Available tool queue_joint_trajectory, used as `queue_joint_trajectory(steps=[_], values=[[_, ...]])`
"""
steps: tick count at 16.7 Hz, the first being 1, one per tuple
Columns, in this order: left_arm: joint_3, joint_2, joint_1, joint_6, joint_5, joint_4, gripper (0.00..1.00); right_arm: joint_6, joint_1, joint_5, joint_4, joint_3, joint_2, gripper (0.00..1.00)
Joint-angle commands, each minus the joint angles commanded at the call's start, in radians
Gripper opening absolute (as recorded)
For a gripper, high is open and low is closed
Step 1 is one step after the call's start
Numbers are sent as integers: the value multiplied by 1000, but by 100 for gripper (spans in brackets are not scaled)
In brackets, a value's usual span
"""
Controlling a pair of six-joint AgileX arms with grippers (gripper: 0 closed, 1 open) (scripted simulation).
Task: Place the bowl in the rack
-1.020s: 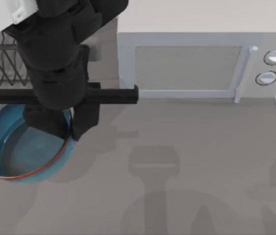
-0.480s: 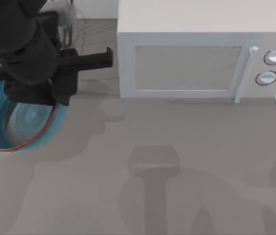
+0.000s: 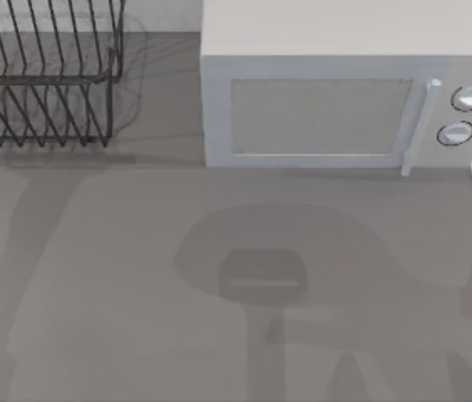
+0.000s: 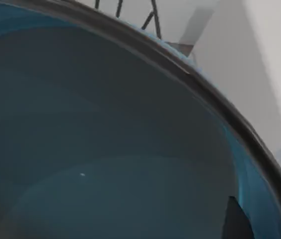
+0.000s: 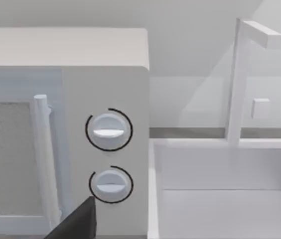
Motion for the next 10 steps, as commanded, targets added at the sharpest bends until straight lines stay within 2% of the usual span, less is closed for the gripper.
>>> queue_joint_trajectory(steps=[5,8,10], values=[[-147,-217,234,184,58,365,0,0,0,0,0,0,0,100],[-188,-295,310,237,78,462,0,0,0,0,0,0,0,100],[-194,-307,321,245,81,476,0,0,0,0,0,0,0,100]])
